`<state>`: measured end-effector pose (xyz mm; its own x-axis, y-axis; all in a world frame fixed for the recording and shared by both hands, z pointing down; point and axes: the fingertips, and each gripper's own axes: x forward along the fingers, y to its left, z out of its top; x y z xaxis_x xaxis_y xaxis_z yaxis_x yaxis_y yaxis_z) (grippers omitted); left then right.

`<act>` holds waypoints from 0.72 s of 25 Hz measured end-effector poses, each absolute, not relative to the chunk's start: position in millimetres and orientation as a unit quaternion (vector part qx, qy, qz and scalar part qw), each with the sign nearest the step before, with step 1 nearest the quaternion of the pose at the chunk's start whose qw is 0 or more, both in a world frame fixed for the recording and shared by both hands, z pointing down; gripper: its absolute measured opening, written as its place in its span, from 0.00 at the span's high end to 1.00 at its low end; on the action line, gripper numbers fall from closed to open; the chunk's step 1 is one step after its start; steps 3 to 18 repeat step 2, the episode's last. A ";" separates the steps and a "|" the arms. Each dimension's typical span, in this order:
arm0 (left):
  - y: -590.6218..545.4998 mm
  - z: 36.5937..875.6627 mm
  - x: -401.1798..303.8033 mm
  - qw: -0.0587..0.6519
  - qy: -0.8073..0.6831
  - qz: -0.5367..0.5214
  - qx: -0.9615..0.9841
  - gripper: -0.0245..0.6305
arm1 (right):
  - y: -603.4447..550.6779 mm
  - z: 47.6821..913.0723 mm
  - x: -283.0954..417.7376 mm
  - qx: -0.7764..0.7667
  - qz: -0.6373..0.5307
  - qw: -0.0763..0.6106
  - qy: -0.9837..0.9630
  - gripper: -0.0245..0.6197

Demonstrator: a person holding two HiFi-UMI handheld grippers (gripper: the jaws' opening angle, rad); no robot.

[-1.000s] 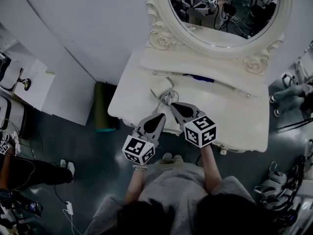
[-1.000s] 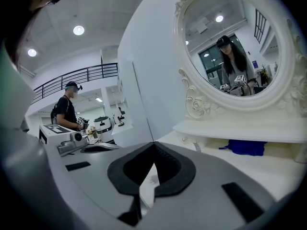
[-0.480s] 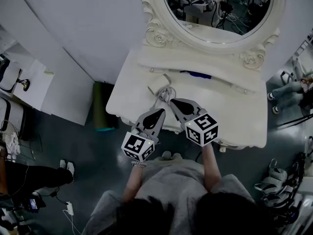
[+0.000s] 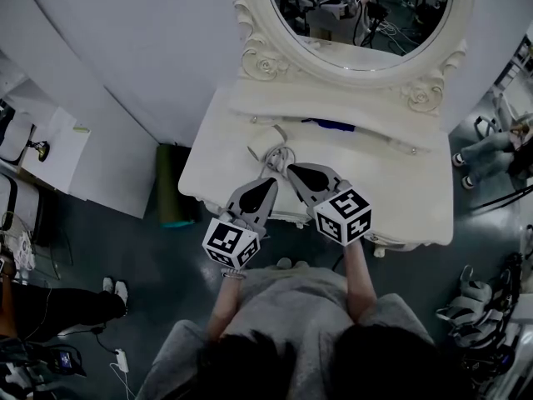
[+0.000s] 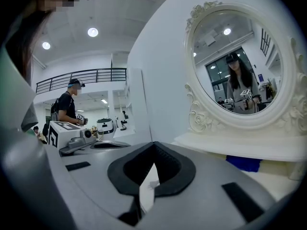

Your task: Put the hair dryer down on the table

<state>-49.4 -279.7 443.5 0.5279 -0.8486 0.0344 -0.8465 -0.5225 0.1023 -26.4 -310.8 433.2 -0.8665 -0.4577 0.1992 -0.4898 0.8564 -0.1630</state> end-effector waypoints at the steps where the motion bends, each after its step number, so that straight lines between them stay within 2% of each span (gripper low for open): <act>1: -280.0 443.0 -49.8 0.053 -0.485 -0.010 0.873 0.96 | -310.3 432.5 -27.0 0.245 0.103 0.077 -0.961 0.96; 18: -280.4 442.5 -50.1 0.053 -0.485 -0.011 0.873 0.96 | -309.7 431.7 -27.6 0.244 0.101 0.077 -0.961 0.96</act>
